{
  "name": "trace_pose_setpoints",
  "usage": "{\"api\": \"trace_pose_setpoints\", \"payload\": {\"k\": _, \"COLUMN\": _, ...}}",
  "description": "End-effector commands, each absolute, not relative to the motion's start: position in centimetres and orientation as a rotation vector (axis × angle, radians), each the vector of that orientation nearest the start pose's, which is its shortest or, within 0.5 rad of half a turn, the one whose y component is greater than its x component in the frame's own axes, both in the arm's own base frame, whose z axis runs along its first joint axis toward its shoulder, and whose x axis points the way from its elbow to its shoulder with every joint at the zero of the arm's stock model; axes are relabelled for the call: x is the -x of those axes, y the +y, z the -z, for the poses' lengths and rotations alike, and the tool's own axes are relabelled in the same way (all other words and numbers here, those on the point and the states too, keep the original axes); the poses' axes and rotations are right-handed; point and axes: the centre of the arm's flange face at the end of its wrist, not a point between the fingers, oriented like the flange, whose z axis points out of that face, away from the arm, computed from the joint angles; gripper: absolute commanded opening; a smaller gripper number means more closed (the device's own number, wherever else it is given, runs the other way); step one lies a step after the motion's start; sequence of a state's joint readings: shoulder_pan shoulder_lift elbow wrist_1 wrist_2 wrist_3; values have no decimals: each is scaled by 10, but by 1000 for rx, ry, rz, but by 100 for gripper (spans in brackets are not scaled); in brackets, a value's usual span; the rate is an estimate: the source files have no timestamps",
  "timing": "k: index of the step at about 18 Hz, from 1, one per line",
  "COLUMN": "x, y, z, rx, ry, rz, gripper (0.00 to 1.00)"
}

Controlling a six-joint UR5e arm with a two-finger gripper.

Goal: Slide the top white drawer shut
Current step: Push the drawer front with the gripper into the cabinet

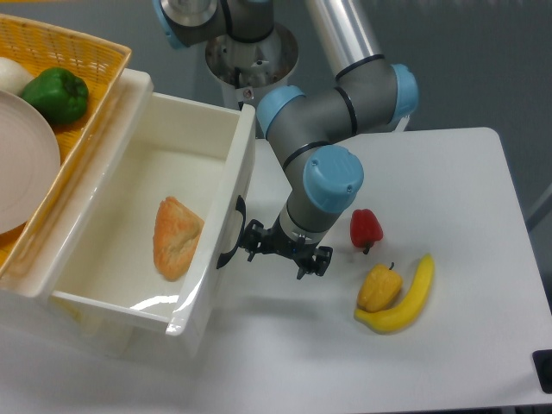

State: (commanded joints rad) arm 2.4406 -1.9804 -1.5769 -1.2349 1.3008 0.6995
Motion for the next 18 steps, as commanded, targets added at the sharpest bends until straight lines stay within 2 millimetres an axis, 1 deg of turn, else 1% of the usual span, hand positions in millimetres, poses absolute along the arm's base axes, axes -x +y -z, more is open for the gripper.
{"api": "trace_pose_setpoints", "payload": {"k": 1, "x": 371, "y": 522, "z": -290, "rx": 2972, "ry": -270, "rz": 371, "gripper": 100}}
{"api": "trace_pose_setpoints", "payload": {"k": 3, "x": 364, "y": 527, "z": -291, "rx": 2970, "ry": -251, "rz": 375, "gripper": 100}}
{"api": "trace_pose_setpoints", "payload": {"k": 6, "x": 361, "y": 528, "z": -294, "rx": 2961, "ry": -248, "rz": 380, "gripper": 100}}
{"api": "trace_pose_setpoints", "payload": {"k": 18, "x": 331, "y": 545, "z": -301, "rx": 2962, "ry": -169, "rz": 385, "gripper": 100}}
